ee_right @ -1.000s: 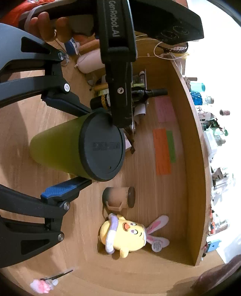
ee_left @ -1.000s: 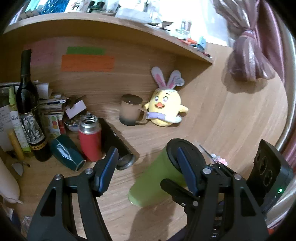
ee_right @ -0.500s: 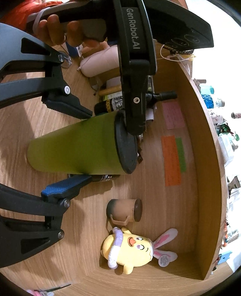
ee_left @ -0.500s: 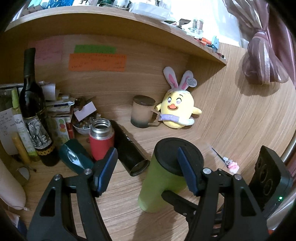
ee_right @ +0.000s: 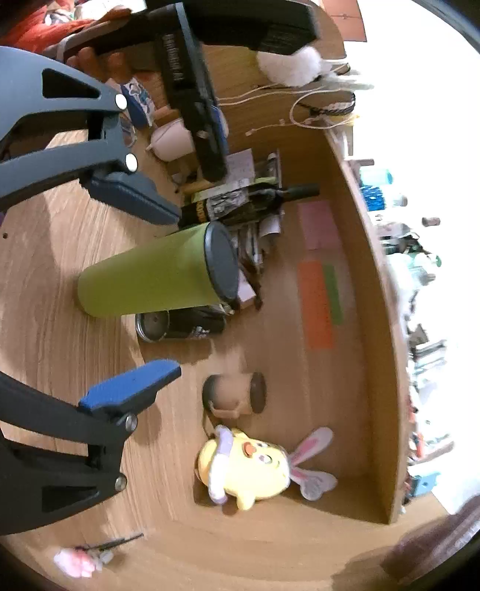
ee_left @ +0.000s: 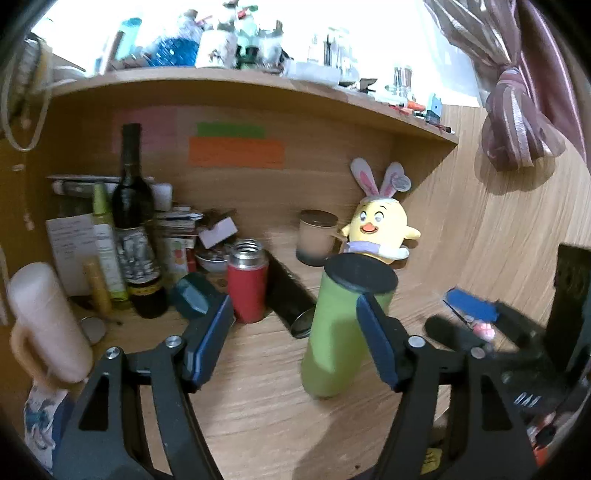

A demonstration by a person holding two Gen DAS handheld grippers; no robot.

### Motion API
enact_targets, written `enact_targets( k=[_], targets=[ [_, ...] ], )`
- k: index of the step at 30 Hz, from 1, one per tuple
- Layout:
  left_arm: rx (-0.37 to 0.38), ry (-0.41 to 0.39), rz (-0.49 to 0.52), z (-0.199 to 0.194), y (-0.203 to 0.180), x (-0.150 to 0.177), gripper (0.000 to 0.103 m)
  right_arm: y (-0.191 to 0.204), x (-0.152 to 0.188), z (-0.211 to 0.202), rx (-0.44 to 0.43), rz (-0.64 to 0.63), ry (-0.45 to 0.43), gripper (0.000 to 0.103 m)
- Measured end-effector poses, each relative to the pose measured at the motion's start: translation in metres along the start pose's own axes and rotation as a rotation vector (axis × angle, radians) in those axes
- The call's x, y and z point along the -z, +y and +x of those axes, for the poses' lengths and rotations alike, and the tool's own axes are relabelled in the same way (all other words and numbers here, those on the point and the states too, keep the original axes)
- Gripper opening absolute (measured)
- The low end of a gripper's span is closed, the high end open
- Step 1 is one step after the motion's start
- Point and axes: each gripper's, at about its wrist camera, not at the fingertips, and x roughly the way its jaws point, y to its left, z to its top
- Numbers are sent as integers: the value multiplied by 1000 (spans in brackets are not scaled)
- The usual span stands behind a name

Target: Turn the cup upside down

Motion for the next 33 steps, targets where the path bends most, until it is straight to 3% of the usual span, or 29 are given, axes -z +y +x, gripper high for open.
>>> enact_targets(
  k=[3, 11, 14, 16, 33],
  targets=[
    [-16, -30, -4, -19, -6, 9, 80, 4, -2, -18, 18, -7, -33, 87],
    [-77, -132, 34, -68, -31, 28, 101, 15, 2, -56, 45, -34, -64, 88],
    [-99, -153, 55, -81, -42, 36, 102, 17, 5, -65, 53, -36, -70, 92],
    [-115, -159, 68, -87, -48, 41, 103, 18, 8, -71, 66, -31, -84, 103],
    [-136, -181, 80, -98, -57, 53, 103, 20, 12, -86, 79, -30, -105, 103]
  ],
)
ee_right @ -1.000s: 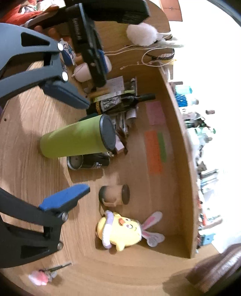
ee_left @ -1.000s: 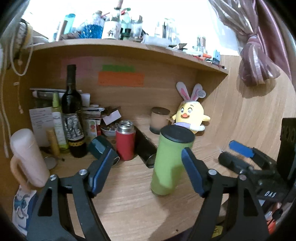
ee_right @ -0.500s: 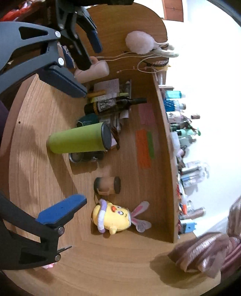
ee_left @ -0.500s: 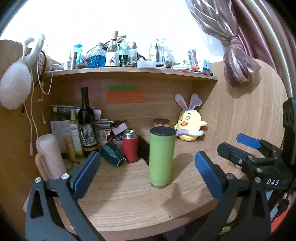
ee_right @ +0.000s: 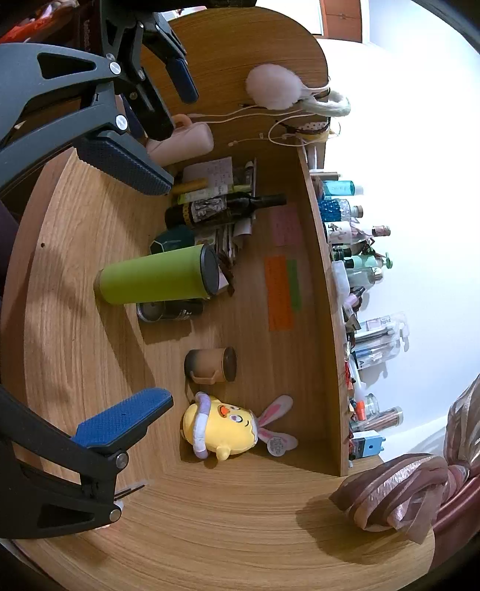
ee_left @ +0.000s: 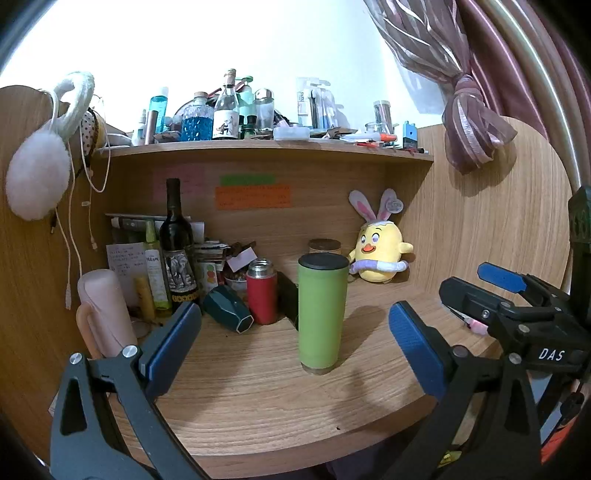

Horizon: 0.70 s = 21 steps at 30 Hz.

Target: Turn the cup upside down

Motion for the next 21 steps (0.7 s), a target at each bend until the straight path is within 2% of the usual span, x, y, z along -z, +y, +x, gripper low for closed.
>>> enact_targets(
  k=[21],
  targets=[
    [-8, 15, -15, 4, 3, 2, 103, 2, -1, 0, -3, -14, -1, 103]
  ],
)
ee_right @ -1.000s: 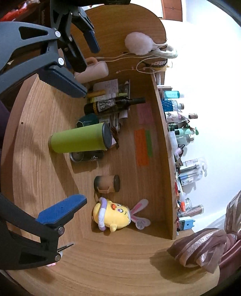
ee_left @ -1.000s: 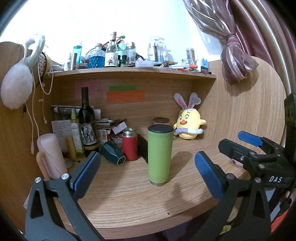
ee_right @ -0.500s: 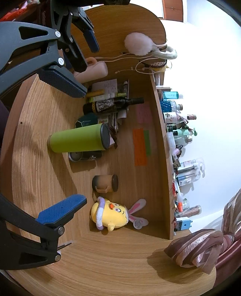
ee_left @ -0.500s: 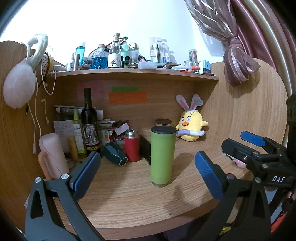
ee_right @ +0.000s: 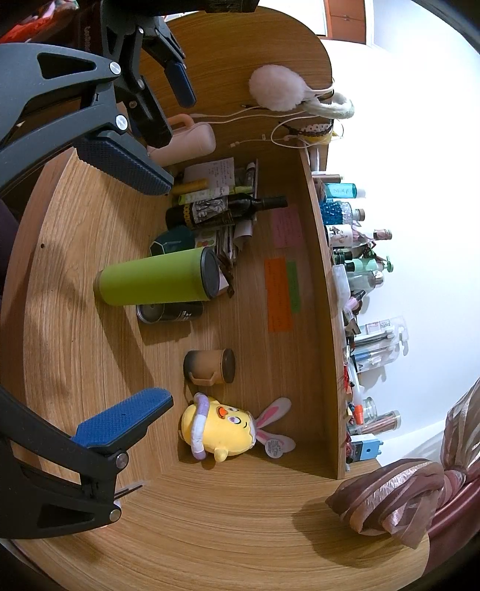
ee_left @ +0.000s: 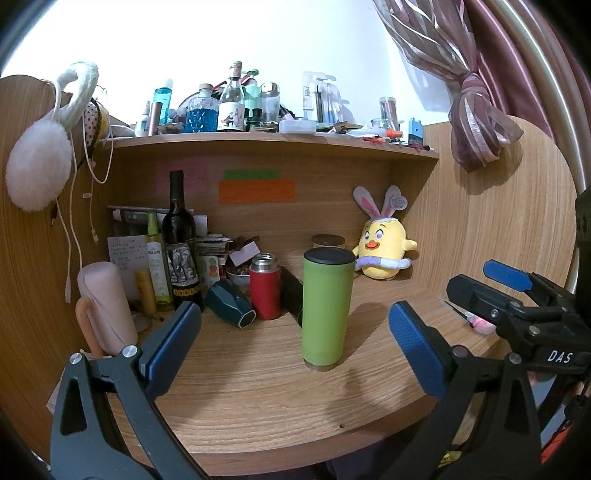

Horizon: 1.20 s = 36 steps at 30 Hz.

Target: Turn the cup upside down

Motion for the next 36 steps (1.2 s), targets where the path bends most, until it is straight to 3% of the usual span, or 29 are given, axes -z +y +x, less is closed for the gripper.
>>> enact_targets(
  k=[36],
  targets=[
    [-4, 6, -7, 0, 0, 2, 103, 1, -1, 1, -8, -4, 1, 103]
  ],
)
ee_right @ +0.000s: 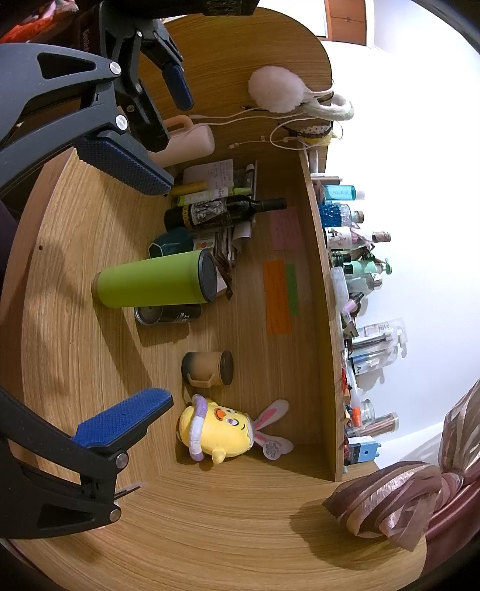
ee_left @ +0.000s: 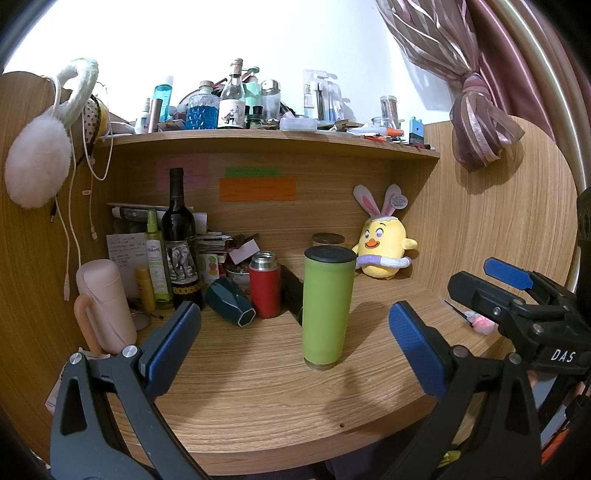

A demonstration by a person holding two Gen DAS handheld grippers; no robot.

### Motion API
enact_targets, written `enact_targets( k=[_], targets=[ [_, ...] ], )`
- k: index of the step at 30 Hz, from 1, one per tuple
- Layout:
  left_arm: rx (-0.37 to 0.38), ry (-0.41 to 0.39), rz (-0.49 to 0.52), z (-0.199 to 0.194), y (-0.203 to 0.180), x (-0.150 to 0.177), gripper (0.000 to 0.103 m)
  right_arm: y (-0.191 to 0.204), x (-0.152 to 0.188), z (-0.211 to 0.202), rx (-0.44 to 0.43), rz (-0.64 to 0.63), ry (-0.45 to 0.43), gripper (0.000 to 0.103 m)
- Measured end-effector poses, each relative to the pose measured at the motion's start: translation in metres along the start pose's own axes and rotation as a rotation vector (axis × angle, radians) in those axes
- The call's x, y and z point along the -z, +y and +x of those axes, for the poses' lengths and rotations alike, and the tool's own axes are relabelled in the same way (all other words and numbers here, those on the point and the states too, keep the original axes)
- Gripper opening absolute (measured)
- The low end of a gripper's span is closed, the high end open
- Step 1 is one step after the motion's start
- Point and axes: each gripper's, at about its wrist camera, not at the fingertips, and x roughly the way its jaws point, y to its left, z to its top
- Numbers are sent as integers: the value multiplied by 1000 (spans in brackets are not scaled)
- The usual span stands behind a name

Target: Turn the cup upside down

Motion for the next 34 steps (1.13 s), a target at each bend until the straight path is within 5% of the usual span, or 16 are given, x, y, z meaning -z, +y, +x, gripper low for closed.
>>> enact_targets(
  k=[34],
  targets=[
    [49, 35, -32, 10, 0, 3, 103, -3, 1, 0, 0, 8, 5, 103]
  ],
)
